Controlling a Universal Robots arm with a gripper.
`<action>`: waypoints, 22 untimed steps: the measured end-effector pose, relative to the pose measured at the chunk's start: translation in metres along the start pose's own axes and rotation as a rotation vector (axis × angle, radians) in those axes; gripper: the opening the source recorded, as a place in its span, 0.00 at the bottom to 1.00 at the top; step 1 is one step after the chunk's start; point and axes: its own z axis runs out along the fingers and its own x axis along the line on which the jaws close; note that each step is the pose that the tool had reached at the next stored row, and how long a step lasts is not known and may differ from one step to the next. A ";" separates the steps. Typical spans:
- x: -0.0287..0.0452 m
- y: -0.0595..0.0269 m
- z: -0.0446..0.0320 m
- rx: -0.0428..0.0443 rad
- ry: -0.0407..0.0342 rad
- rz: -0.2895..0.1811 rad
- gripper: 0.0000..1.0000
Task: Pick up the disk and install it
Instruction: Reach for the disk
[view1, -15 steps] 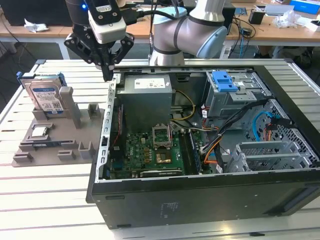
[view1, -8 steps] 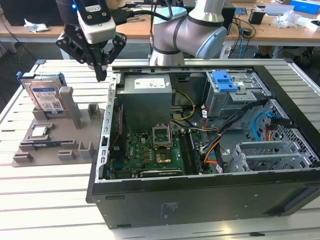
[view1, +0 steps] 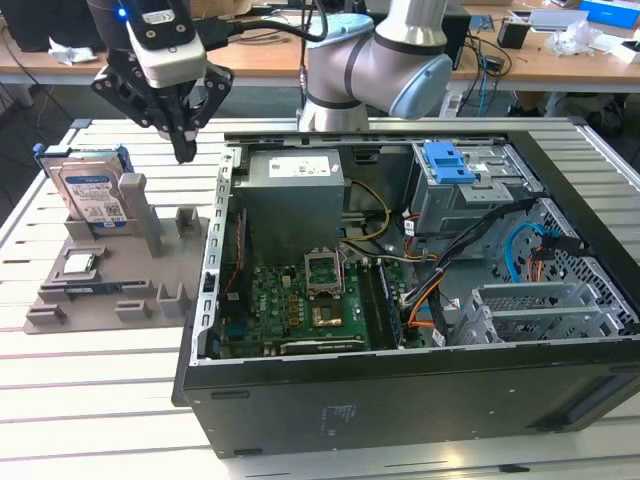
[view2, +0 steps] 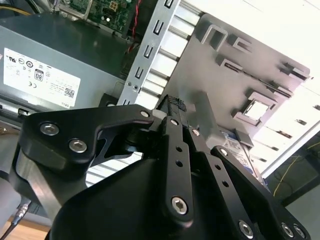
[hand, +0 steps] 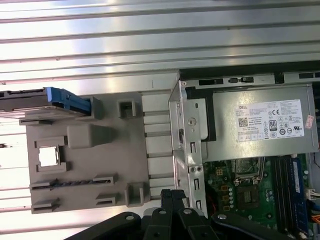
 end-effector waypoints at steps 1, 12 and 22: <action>0.0013 -0.0001 0.0000 0.0000 0.0000 0.000 0.11; 0.0259 -0.0019 -0.0007 0.0000 0.0000 0.000 0.11; 0.0448 -0.0033 -0.0012 0.0000 0.0000 0.000 0.11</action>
